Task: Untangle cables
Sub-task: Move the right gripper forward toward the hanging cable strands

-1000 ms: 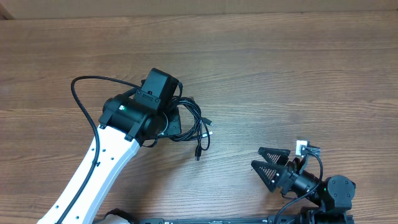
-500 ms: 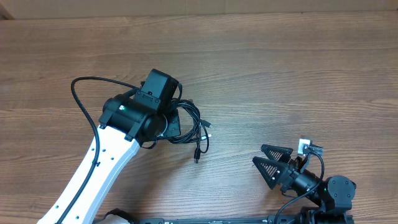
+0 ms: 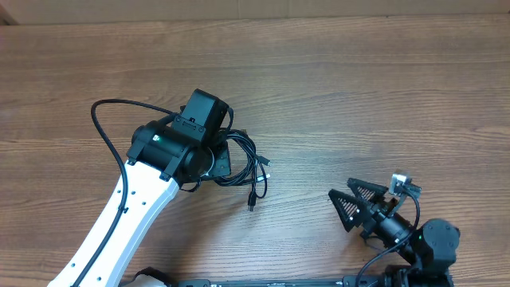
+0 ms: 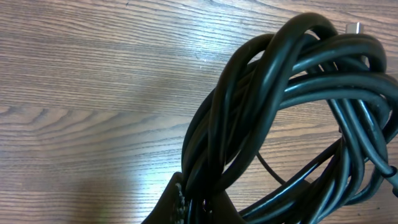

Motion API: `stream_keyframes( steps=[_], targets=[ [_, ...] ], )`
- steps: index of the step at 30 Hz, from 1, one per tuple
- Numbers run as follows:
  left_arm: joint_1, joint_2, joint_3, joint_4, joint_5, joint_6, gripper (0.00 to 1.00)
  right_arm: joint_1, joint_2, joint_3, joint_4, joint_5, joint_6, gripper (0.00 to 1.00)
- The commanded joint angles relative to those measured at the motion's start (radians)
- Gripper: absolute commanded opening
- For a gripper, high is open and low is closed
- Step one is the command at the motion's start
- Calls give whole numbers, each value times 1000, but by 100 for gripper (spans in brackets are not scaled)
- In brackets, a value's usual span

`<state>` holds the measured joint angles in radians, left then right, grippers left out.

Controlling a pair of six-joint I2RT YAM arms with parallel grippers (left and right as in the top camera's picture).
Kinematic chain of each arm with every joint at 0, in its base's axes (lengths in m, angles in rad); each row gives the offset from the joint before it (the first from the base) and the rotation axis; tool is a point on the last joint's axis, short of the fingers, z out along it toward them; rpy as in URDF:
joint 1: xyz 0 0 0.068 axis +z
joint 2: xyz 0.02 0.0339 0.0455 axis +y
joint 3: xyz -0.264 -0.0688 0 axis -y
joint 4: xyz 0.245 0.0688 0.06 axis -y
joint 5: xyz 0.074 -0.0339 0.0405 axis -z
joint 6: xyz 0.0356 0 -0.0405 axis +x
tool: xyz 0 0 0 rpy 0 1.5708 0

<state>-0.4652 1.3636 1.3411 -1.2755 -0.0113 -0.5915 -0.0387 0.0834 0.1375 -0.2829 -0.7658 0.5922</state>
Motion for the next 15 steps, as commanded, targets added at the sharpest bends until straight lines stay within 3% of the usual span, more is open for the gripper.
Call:
stream_keyframes(
  steps=[1,10,15],
  targets=[
    [-10,-10,3,1,24,19,4,-4,60,113,-57,100,-127,100],
    [-10,-10,3,-2,38,20,4,-4,259,326,-211,167,-155,100],
    [-10,-10,3,0,38,19,4,-2,289,335,-214,-46,-152,100]
  ],
)
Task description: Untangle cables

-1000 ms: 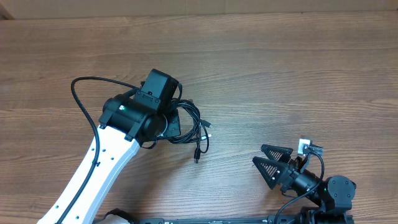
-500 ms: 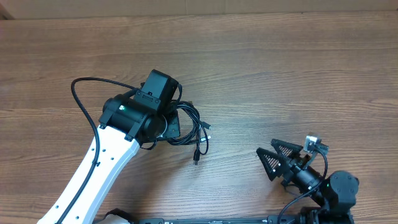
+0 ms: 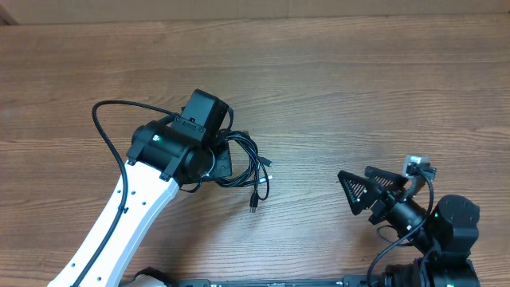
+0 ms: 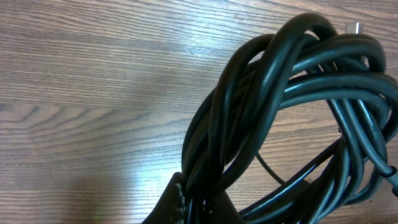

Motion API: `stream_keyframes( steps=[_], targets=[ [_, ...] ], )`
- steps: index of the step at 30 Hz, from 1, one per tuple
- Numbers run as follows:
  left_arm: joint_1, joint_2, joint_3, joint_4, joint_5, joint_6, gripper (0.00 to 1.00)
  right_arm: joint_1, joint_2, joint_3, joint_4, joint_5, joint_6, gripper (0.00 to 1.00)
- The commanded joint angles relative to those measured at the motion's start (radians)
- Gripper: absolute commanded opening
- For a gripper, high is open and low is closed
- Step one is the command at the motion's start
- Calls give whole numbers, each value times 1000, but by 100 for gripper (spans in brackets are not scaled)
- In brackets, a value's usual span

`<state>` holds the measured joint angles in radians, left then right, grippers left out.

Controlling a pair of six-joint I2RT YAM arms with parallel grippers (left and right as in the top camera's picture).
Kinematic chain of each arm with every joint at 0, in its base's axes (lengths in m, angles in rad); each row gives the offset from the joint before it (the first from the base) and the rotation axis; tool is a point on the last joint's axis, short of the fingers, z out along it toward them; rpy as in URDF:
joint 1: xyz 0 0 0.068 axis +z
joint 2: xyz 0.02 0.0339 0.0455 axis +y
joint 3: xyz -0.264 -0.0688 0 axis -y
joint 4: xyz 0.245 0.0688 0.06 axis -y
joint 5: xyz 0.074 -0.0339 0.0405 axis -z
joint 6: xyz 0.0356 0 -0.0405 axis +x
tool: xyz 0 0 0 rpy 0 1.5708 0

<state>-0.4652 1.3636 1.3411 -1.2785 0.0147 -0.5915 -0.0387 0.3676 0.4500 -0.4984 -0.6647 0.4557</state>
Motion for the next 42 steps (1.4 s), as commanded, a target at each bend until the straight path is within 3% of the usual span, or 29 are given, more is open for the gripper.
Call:
stream_keyframes(
  steps=[1,5,14,22,24,28,31,38,40,42],
  targets=[
    [-10,-10,3,3,13,19,4,-2,5,23,5,-185,-15,100],
    [-10,-10,3,6,12,19,4,-2,5,23,24,-312,-4,100],
    [-10,-10,3,11,28,21,4,-2,63,84,182,-213,-20,99],
    [-10,-10,3,13,61,38,4,8,280,312,15,-129,-54,100],
    [-10,-10,3,20,67,37,4,35,312,317,-42,-183,-139,92],
    [-10,-10,3,26,91,39,4,130,343,316,-116,-220,-249,92],
    [-14,-10,3,31,91,112,4,235,356,316,-124,-194,-301,92],
    [-14,-10,3,29,209,335,4,536,412,316,-94,149,-338,89],
    [-14,-10,3,29,215,371,4,617,436,316,-73,204,-338,86],
    [-14,-10,3,28,216,379,4,700,468,316,-53,297,-336,77]
  ],
)
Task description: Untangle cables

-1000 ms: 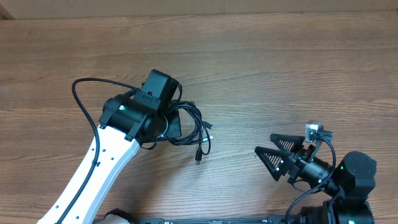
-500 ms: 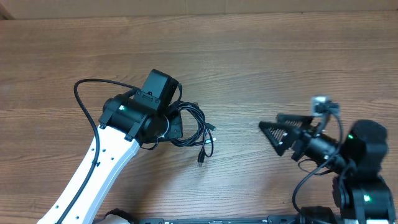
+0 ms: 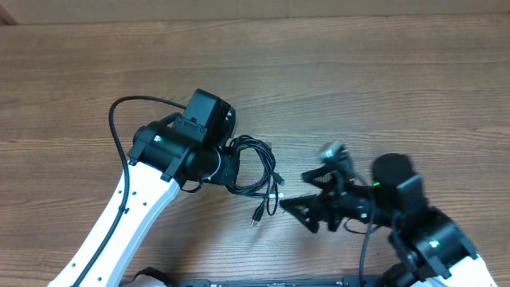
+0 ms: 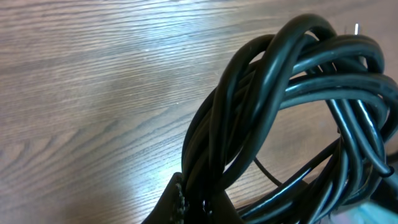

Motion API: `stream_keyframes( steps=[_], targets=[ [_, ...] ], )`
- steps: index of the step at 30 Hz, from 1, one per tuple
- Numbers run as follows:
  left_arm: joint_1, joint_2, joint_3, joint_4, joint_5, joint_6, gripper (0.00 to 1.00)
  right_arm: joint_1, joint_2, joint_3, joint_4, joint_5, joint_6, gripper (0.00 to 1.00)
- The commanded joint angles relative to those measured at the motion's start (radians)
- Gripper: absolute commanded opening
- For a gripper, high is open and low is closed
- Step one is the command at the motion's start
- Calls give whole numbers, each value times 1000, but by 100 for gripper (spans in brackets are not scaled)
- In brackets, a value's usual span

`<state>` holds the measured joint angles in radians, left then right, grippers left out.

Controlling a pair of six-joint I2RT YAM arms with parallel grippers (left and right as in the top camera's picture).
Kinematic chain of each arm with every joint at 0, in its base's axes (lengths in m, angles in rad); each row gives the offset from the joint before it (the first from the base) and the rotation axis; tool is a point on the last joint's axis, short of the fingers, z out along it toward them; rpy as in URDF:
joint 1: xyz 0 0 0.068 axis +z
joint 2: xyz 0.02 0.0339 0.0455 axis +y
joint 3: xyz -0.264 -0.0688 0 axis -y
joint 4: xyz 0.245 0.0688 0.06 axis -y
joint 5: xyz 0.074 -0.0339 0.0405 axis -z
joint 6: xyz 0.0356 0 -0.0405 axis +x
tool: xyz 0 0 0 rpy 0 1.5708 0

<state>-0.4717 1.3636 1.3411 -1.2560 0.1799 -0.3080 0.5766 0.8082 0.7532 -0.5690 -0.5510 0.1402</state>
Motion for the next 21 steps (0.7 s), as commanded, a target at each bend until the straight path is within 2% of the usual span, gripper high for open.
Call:
stream_keyframes(
  steps=[1,4,8,9,12,14,21],
  targets=[
    [-8,-10,3,6,51,95,4,118,44,13,24,240,-14,75],
    [-8,-10,3,5,62,96,4,207,98,13,36,417,-11,61],
    [-10,-10,3,5,90,119,4,287,174,13,86,501,-11,57],
    [-10,-10,3,5,99,129,5,301,188,13,99,497,-11,50],
    [-13,-10,3,8,98,137,4,331,216,13,127,497,-5,18],
    [-13,-10,3,9,90,137,4,335,214,13,130,498,35,6],
    [-13,-10,3,8,-57,94,4,335,157,13,128,487,166,4]
  ],
)
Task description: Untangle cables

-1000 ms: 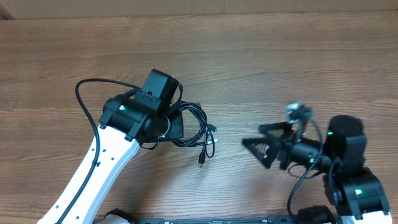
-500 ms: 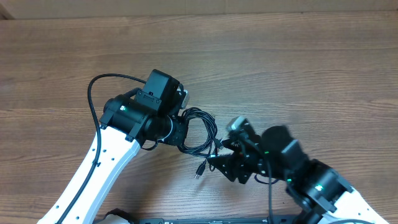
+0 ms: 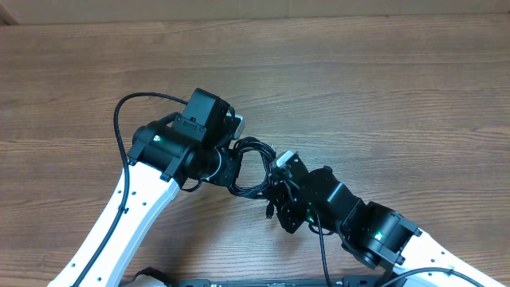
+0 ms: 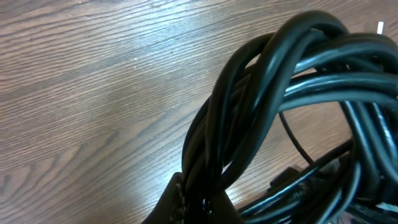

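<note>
A tangled bundle of black cables lies on the wooden table. My left gripper is shut on the bundle's left side. In the left wrist view the thick black loops rise out from between the fingers at the bottom edge. My right gripper is pushed up against the bundle's right side, its dark fingers among the cables. Whether it is open or shut does not show. A loose plug end hangs out below the bundle.
The wooden table stretches bare to the back and right. The left arm's own black cable loops out to the left of its wrist. The right arm lies across the front right of the table.
My right gripper was open a little to the right of the bundle and is now up against its right side. The bundle and my left gripper have shifted only slightly.
My left gripper has been shut on the cable bundle at every moment. The right arm stood open at the table's front right corner at first. Then it was open just right of the bundle, which had shifted a little right. Now it is at the cables.
</note>
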Motion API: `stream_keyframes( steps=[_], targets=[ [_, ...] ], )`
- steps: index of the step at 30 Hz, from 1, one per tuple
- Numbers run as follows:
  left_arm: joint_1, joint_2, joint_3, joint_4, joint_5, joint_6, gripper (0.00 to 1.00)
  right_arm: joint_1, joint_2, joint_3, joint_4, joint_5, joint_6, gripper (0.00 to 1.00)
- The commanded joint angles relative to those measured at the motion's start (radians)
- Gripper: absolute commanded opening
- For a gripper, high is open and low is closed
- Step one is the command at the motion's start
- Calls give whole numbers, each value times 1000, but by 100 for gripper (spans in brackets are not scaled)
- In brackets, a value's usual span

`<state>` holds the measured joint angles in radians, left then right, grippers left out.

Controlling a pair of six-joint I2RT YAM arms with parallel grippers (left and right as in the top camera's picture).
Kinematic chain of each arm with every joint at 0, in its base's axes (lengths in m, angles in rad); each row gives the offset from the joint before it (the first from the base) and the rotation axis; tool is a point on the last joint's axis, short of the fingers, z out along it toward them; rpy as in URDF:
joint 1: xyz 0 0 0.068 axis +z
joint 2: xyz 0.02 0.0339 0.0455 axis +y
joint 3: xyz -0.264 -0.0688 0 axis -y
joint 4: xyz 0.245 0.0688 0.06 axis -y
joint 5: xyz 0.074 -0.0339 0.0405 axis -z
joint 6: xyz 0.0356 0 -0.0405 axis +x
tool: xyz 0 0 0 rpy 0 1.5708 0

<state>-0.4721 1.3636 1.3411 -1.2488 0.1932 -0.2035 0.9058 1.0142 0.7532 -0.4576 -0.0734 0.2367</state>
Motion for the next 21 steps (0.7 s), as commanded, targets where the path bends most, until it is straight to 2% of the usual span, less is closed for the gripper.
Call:
stream_keyframes(
  steps=[1,8,15,21],
  targets=[
    [-13,-10,3,4,-90,-25,4,6,-61,13,17,-9,76,4],
    [-13,-10,2,38,-130,-109,4,6,-158,13,23,-216,92,4],
    [-20,-10,2,78,-87,-114,4,6,-186,13,122,-220,255,4],
    [-84,-10,2,116,-48,-110,4,6,-98,13,243,-186,265,4]
  ],
)
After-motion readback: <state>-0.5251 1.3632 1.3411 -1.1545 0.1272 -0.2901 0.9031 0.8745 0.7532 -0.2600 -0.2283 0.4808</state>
